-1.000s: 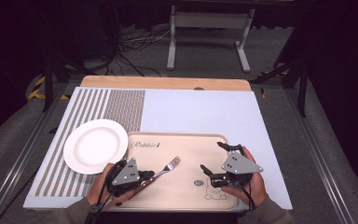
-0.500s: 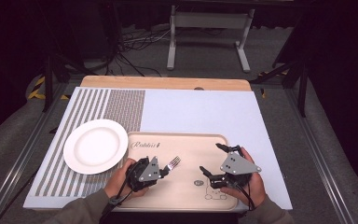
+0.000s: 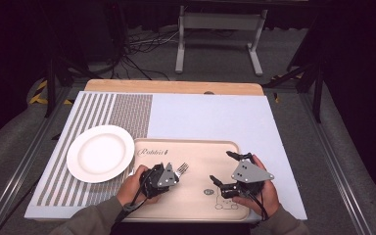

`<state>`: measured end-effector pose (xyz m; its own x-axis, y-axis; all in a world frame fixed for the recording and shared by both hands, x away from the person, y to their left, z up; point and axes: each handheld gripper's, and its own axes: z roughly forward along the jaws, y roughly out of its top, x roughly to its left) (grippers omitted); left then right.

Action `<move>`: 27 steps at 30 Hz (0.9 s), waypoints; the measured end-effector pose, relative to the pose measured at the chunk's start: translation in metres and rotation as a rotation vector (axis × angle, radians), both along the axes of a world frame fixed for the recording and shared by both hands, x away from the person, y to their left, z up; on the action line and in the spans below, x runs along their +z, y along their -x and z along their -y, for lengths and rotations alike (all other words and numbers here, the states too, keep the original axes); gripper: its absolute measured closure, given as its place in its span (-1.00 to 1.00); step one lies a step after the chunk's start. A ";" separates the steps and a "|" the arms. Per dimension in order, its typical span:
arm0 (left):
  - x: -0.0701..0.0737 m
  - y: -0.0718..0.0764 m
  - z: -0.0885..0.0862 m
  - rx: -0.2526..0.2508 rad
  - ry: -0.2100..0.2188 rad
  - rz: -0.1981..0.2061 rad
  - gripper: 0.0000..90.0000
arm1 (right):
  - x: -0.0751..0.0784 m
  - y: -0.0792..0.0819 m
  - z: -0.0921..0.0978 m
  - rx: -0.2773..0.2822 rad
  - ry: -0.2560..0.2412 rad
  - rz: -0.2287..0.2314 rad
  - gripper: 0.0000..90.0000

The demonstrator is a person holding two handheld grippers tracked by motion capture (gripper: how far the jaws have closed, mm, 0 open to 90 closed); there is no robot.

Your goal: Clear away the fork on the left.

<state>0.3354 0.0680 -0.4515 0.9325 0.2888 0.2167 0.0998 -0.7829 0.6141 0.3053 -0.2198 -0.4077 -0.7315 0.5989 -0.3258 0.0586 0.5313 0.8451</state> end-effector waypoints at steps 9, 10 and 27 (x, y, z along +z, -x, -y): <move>0.000 -0.001 -0.014 0.065 -0.005 -0.009 1.00 | -0.002 0.000 -0.001 0.010 0.007 0.004 -0.71; 0.000 -0.001 -0.017 0.058 -0.011 0.001 1.00 | -0.002 0.000 -0.001 0.010 0.007 0.005 -0.71; 0.000 0.015 -0.055 0.109 -0.019 -0.003 0.99 | -0.003 0.001 -0.004 0.017 0.025 0.005 -0.71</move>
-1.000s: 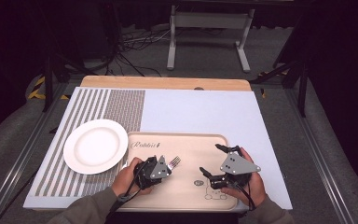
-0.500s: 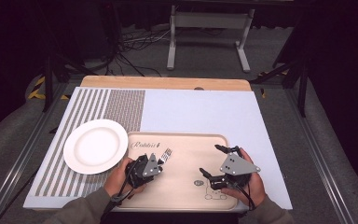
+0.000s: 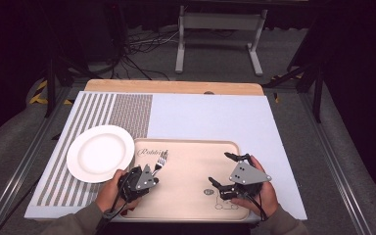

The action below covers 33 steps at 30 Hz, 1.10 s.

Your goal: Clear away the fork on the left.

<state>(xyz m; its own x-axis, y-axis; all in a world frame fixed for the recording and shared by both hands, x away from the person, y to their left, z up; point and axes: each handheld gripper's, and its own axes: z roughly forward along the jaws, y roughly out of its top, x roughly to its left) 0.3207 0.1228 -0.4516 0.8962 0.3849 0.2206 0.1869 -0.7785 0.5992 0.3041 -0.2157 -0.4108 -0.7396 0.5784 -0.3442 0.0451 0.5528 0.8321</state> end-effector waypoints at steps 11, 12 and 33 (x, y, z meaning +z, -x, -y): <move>-0.002 0.012 -0.019 0.019 0.031 -0.021 1.00 | -0.002 -0.001 -0.002 0.001 0.011 -0.006 -0.71; -0.002 0.014 -0.020 0.029 0.035 -0.025 0.99 | -0.002 -0.001 -0.003 0.003 0.013 -0.005 -0.71; -0.004 0.026 -0.040 0.043 0.072 -0.041 0.98 | -0.003 -0.001 -0.004 0.002 0.016 -0.010 -0.71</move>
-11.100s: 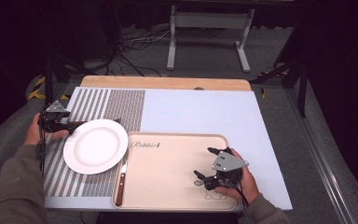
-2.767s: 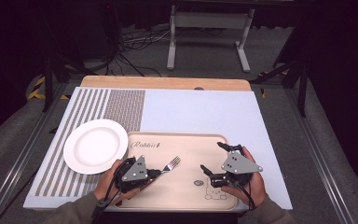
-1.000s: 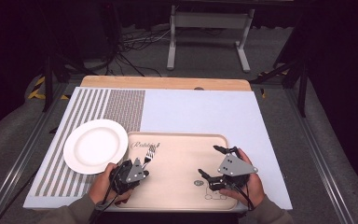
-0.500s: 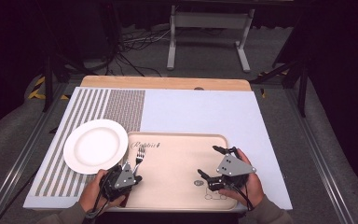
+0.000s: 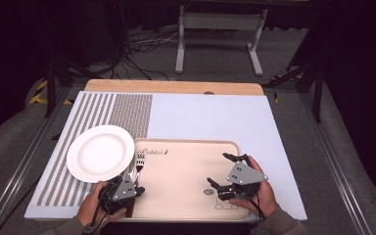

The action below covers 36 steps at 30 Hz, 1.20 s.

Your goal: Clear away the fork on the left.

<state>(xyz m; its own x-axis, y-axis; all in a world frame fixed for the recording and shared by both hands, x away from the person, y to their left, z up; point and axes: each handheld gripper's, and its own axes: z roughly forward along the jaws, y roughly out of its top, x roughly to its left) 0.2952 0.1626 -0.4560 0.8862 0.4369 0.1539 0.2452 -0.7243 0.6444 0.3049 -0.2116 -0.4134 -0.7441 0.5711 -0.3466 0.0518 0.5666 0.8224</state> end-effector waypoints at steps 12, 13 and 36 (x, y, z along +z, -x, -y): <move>-0.001 -0.001 -0.003 -0.013 0.019 0.005 0.91 | 0.000 0.000 0.000 0.001 -0.003 0.002 -0.71; -0.001 -0.001 -0.003 -0.010 0.024 0.000 0.91 | 0.000 0.000 0.000 0.001 -0.004 0.002 -0.71; 0.019 0.005 -0.027 -0.003 0.175 0.144 0.48 | 0.007 0.001 0.011 -0.032 -0.042 0.030 -0.71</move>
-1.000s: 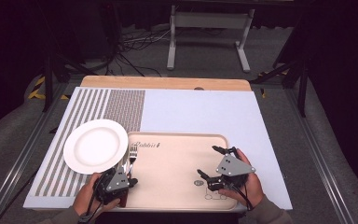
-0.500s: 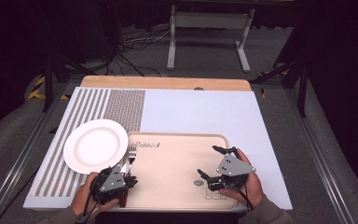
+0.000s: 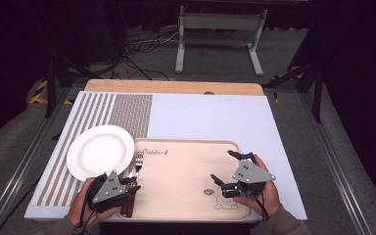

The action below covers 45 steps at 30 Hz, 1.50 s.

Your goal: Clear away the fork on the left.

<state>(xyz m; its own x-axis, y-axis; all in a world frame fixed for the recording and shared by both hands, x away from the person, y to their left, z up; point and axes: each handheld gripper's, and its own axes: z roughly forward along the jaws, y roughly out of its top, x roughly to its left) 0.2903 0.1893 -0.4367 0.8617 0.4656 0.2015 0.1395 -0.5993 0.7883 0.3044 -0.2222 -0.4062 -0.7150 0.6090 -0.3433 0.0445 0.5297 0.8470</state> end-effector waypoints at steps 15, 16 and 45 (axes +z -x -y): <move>0.007 0.000 -0.010 0.034 0.052 0.054 0.08 | 0.001 0.000 0.001 -0.009 -0.019 0.001 -0.72; 0.007 0.000 -0.010 0.033 0.052 0.058 0.08 | 0.001 0.000 0.001 -0.009 -0.019 0.001 -0.72; 0.011 0.001 -0.015 0.049 0.110 0.083 -0.70 | 0.001 0.001 -0.002 -0.005 -0.041 -0.001 -0.72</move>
<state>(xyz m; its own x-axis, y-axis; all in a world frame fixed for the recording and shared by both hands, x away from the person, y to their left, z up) 0.2894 0.2044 -0.4256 0.8198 0.5300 0.2167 0.0977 -0.5025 0.8591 0.3033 -0.2205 -0.4052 -0.7123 0.6260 -0.3174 0.0479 0.4945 0.8678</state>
